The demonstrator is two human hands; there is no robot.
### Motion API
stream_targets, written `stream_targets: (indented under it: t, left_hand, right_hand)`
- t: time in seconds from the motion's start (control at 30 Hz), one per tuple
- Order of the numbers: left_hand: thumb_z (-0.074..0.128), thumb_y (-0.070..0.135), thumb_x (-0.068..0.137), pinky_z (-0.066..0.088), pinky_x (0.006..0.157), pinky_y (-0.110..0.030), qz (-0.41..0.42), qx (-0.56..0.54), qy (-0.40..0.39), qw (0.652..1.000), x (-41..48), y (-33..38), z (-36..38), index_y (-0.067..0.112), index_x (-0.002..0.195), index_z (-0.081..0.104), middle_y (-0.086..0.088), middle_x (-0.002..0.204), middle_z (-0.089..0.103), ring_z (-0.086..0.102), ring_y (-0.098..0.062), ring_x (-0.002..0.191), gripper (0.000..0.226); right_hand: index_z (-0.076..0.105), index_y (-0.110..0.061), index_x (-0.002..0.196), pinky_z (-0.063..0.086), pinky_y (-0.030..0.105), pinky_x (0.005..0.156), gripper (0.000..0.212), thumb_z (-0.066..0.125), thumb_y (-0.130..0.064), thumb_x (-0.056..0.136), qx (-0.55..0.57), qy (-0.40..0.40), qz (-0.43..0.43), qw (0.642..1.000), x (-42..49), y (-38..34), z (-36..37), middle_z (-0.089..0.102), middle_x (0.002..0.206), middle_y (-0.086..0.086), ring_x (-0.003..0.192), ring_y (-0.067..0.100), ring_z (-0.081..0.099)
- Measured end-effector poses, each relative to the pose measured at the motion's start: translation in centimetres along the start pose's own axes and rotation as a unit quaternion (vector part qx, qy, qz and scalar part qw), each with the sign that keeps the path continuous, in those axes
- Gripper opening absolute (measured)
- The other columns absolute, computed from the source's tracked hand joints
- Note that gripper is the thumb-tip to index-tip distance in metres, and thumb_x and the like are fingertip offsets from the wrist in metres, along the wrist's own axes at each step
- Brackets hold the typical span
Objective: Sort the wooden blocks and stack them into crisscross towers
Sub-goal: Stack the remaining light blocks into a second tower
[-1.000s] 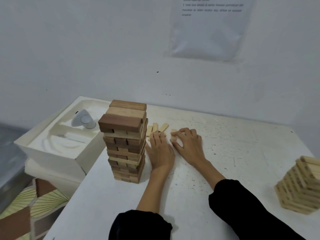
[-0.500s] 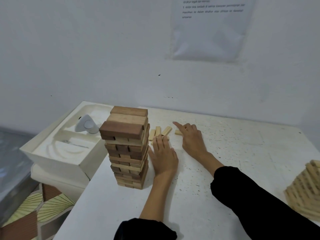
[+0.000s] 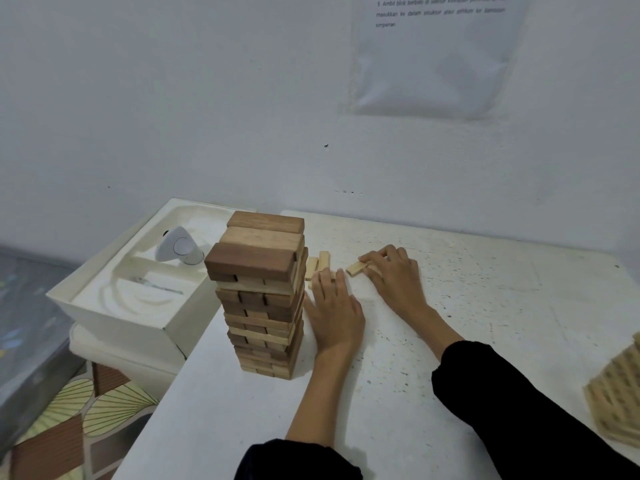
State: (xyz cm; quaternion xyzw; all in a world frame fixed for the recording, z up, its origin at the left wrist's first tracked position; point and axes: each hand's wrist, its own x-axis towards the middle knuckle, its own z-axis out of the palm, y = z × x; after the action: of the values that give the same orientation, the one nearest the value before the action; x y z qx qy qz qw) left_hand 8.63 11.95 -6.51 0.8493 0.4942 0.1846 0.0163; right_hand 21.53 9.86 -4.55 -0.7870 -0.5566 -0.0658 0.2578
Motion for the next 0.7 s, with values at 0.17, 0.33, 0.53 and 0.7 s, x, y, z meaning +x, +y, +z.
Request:
stream_targets:
  t: [0.17, 0.33, 0.53, 0.7]
  left_hand:
    - [0.084, 0.029, 0.056, 0.049, 0.086, -0.050, -0.015, 0.007, 0.006, 1.000, -0.3, 0.5, -1.3, 0.018, 0.099, 0.073, -0.007, 0.102, 0.068, 0.065, -0.027, 0.100, 0.046]
    - [0.059, 0.004, 0.082, -0.001, 0.110, -0.057, -0.022, -0.024, 0.019, 0.999, -0.5, 1.4, -1.9, 0.019, 0.111, 0.066, -0.013, 0.117, 0.054, 0.043, -0.032, 0.123, 0.033]
    - [0.041, 0.011, 0.092, -0.018, 0.105, -0.048, 0.037, -0.037, -0.037, 0.998, -1.8, 3.2, -3.1, 0.025, 0.120, 0.056, -0.005, 0.123, 0.042, 0.034, -0.021, 0.125, 0.035]
    - [0.049, 0.005, 0.090, 0.030, 0.090, -0.037, 0.107, -0.168, -0.010, 0.980, -3.1, 3.7, -3.0, 0.010, 0.105, 0.066, -0.009, 0.108, 0.052, 0.050, -0.026, 0.101, 0.024]
  right_hand:
    - [0.067, -0.022, 0.107, 0.029, 0.033, 0.077, 0.021, 0.064, -0.023, 0.086, 0.033, 0.031, 0.084, 0.995, -5.2, 1.8, -2.5, 0.055, 0.098, 0.004, 0.094, 0.022, 0.050]
    - [0.069, -0.020, 0.101, 0.037, 0.035, 0.071, 0.019, 0.071, -0.020, 0.081, 0.081, 0.049, 0.116, 0.989, -11.6, 4.3, -5.7, 0.050, 0.089, -0.003, 0.084, 0.019, 0.048]
    - [0.072, -0.023, 0.098, 0.044, 0.034, 0.069, 0.024, 0.062, -0.027, 0.076, 0.129, 0.021, 0.049, 0.990, -15.0, 5.4, -7.8, 0.050, 0.087, -0.007, 0.082, 0.018, 0.049]
    - [0.071, -0.029, 0.101, 0.044, 0.039, 0.074, 0.025, 0.062, -0.027, 0.077, 0.137, 0.010, 0.057, 0.989, -15.3, 5.3, -8.2, 0.050, 0.090, -0.006, 0.085, 0.016, 0.046]
